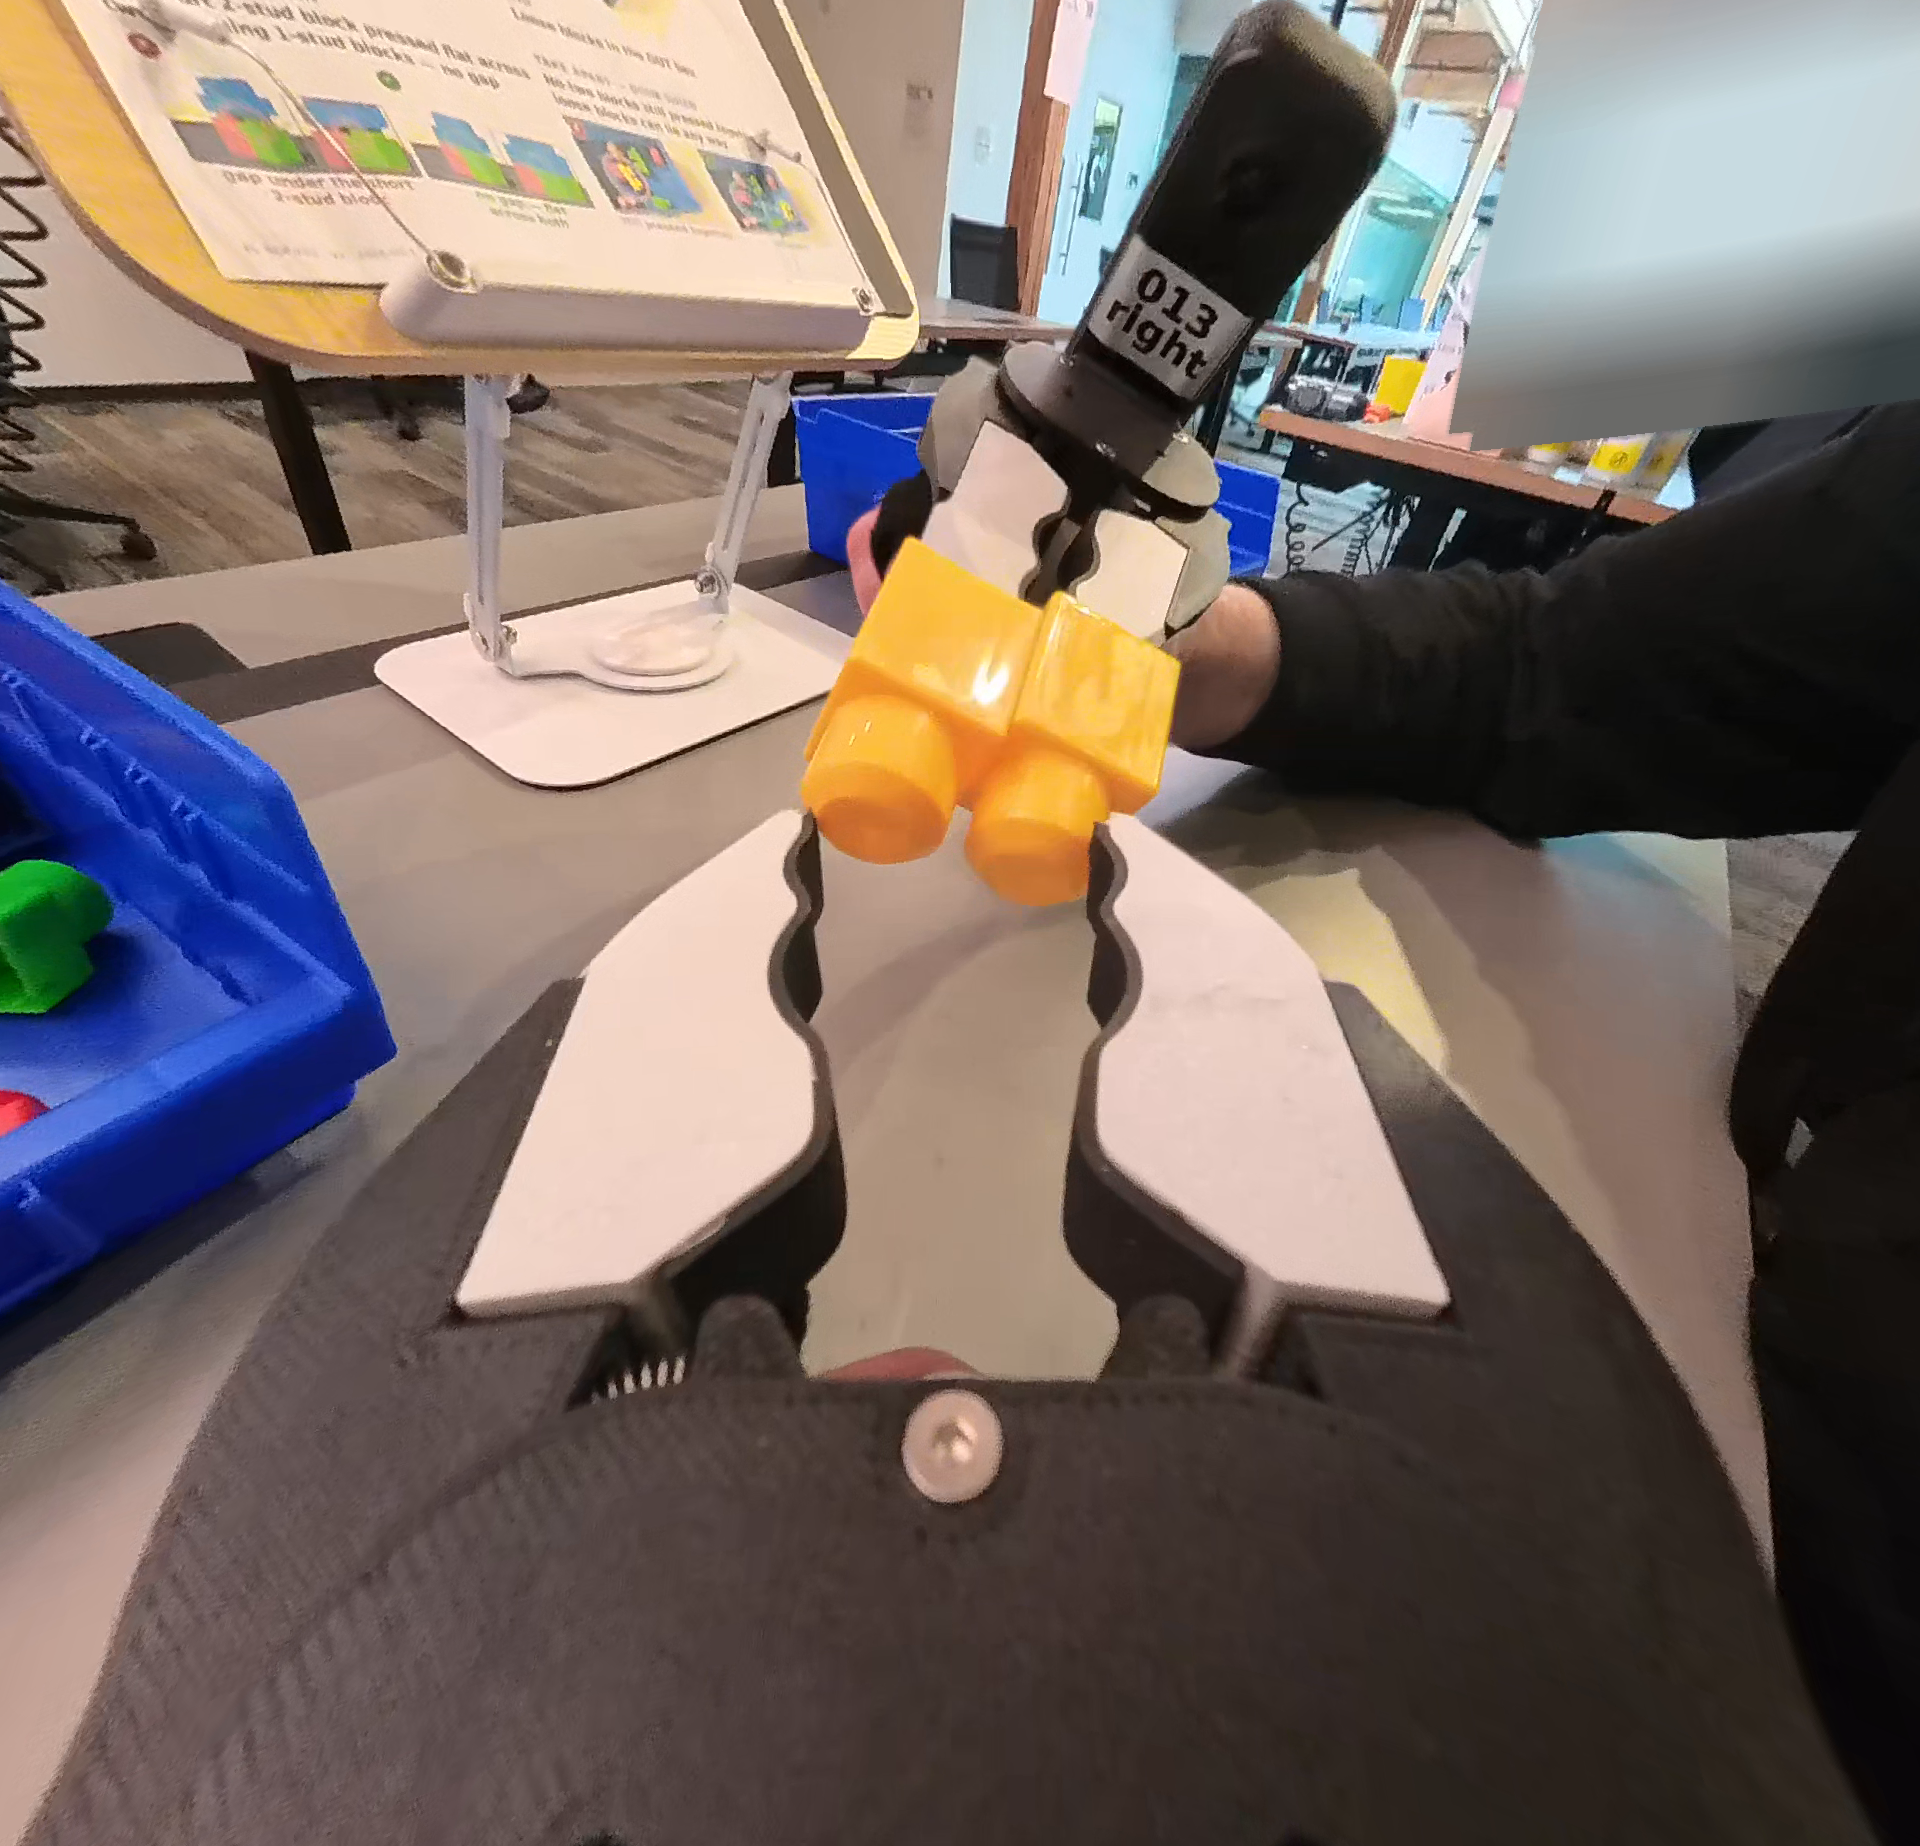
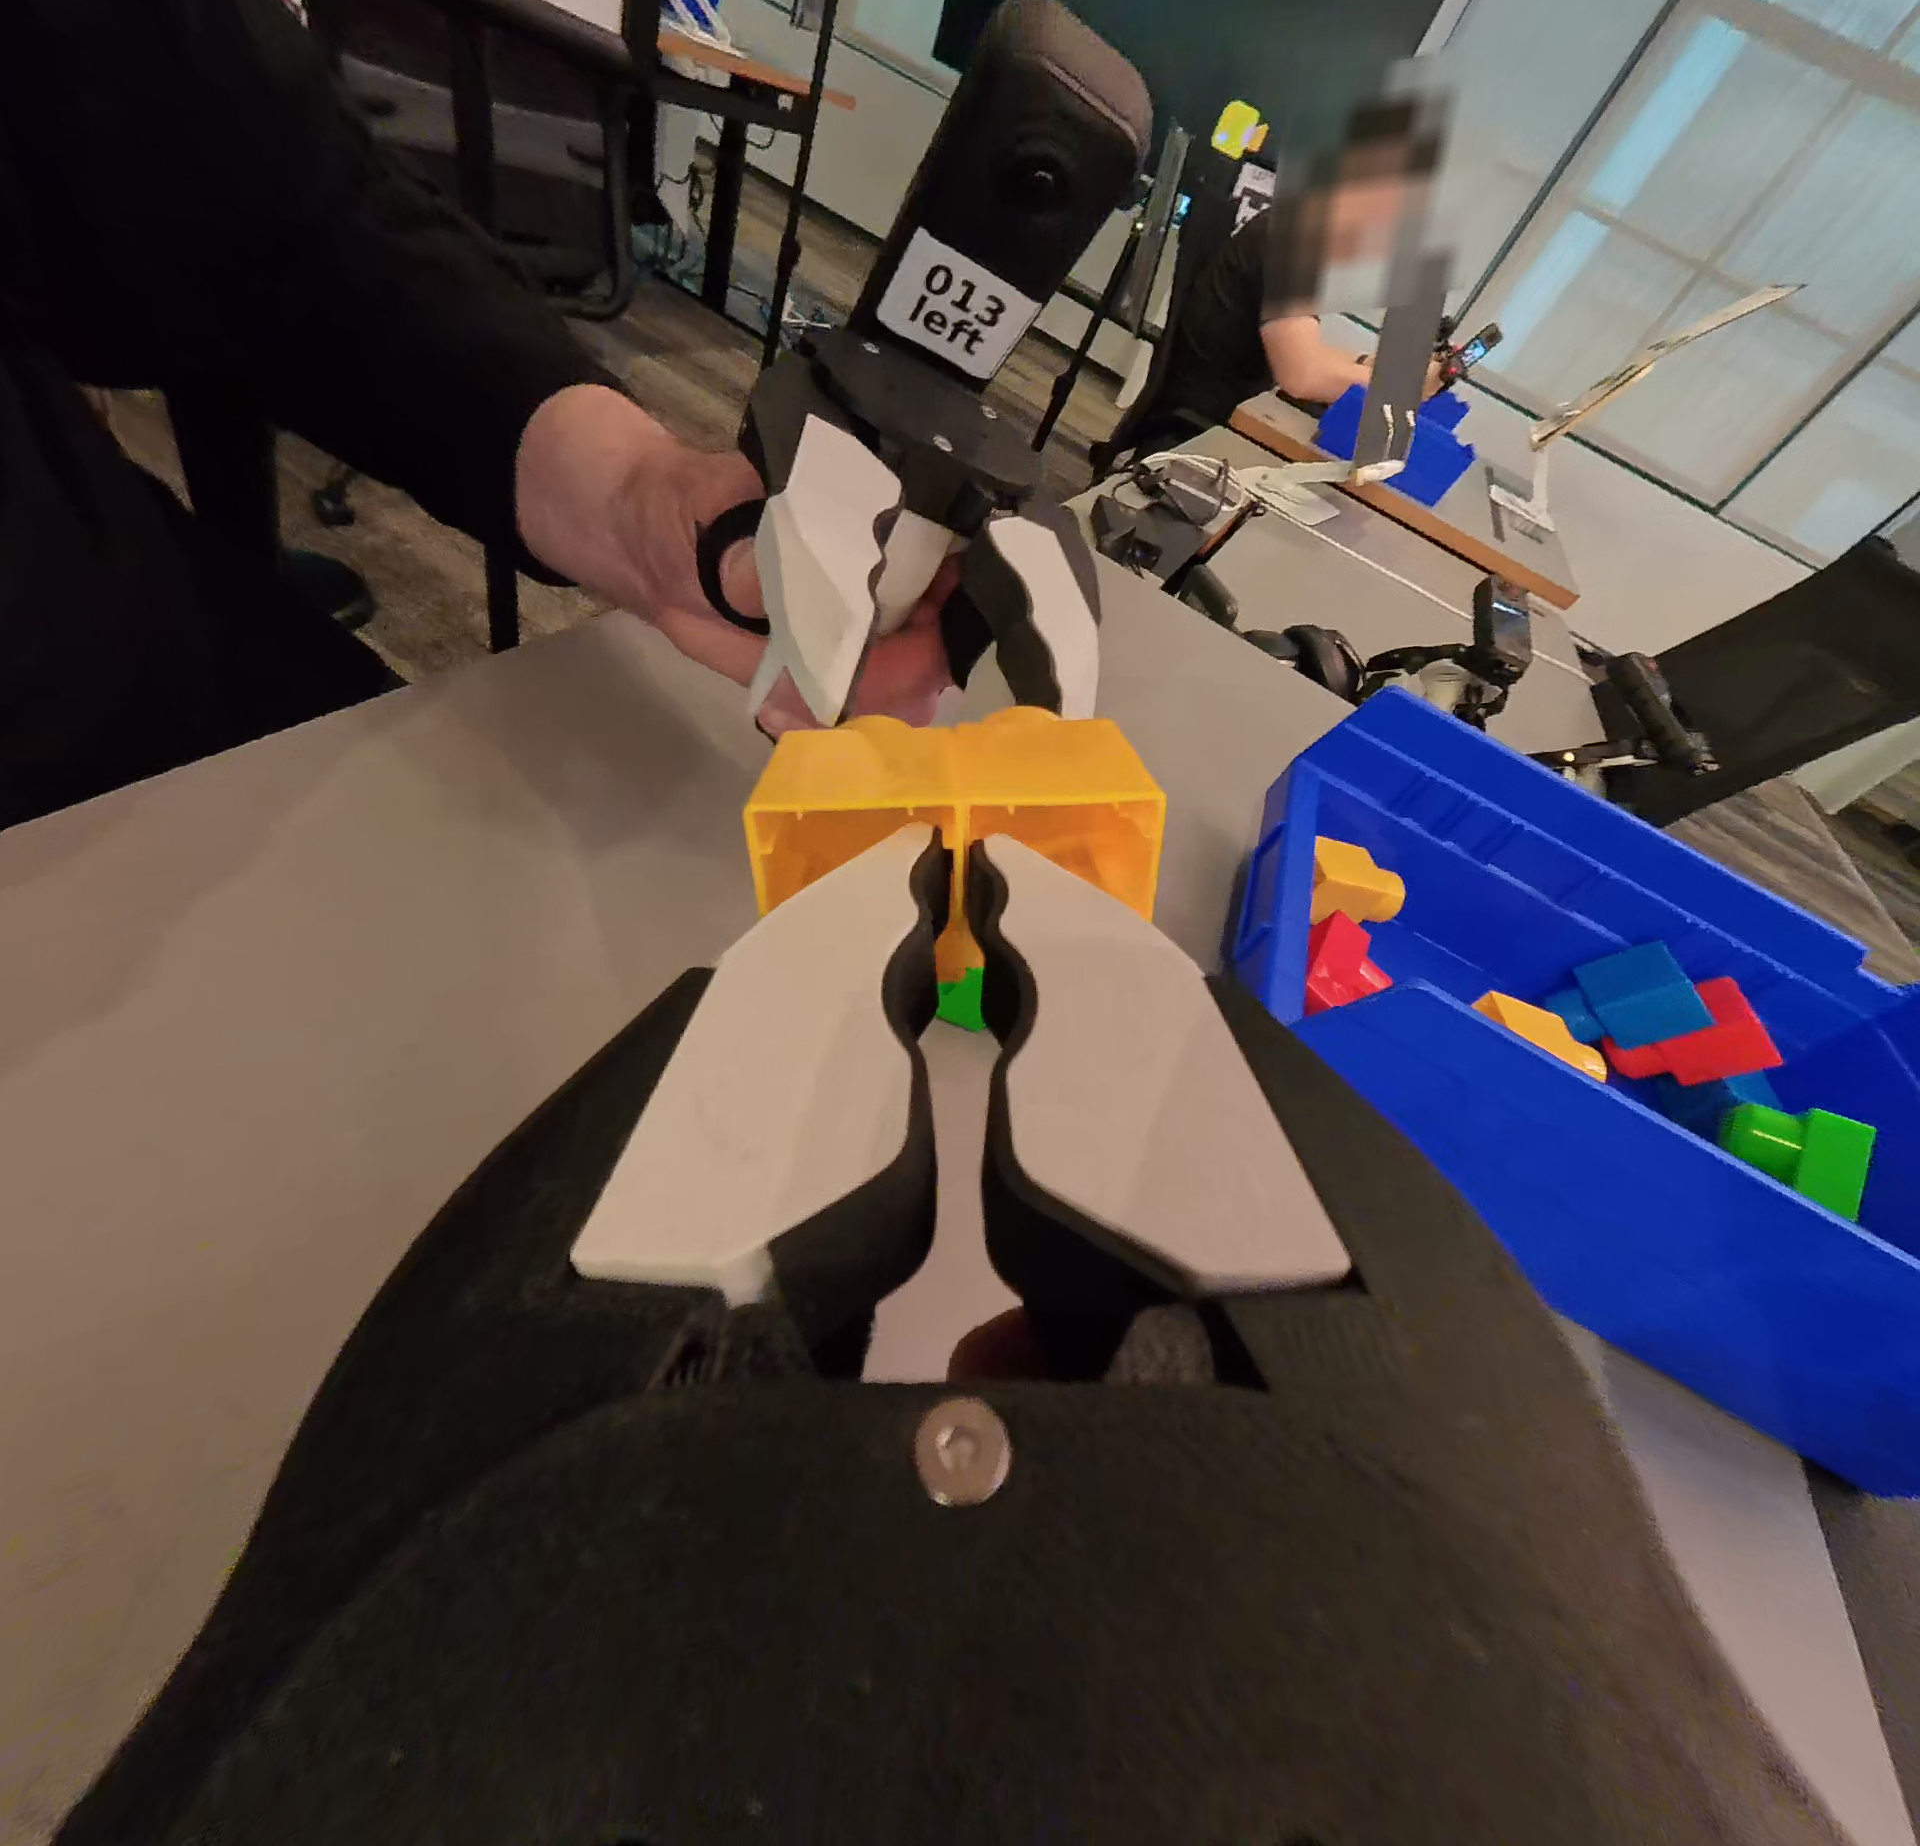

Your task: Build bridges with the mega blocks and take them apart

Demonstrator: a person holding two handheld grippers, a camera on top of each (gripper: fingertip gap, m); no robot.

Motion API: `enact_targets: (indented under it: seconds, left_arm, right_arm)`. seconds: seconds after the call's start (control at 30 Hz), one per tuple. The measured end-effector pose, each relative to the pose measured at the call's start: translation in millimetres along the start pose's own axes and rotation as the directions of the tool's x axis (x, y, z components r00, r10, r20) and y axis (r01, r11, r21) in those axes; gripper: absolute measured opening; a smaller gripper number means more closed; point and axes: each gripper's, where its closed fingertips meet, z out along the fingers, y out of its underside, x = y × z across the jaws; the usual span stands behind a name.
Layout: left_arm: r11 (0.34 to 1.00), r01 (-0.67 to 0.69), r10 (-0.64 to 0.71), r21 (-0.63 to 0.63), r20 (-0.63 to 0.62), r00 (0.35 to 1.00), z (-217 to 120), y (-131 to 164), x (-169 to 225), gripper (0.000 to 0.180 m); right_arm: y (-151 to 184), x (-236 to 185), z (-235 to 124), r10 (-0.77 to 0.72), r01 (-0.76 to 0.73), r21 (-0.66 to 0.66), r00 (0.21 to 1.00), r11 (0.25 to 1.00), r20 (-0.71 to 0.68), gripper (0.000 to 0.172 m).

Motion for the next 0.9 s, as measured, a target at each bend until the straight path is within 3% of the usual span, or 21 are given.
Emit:
enact_targets:
  seconds: [0.47, 0.53, 0.67, 0.77, 0.9]
  left_arm:
    - [1.000, 0.014, -0.014, -0.008, -0.023, 1.000, 3, 1, 2, 0.053]
    - [0.999, -0.034, 0.034, -0.021, -0.009, 0.999, -4, -5, -1, 0.049]
    - [0.959, -0.185, 0.201, -0.216, 0.054, 0.978, -31, 0, -30, 0.054]
    - [0.857, -0.221, 0.278, -0.466, 0.055, 0.959, -45, 34, -59, 0.055]
    - [0.788, -0.112, 0.153, -0.605, 0.016, 0.988, -52, 71, -77, 0.050]
  right_arm:
    - [0, -6, 7, -0.072, 0.071, -0.048, 0.997, 0.996, -0.028, 0.003]
    - [-3, 1, 2, -0.045, 0.043, -0.028, 0.997, 0.999, -0.062, 0.003]
    - [8, 14, -16, 0.001, -0.006, -0.033, 0.992, 0.999, -0.129, 0.003]
    - [21, 12, -22, 0.027, -0.037, -0.059, 0.987, 0.998, -0.159, 0.003]
    - [38, 5, -27, 0.054, -0.074, -0.101, 0.982, 0.992, -0.183, 0.003]
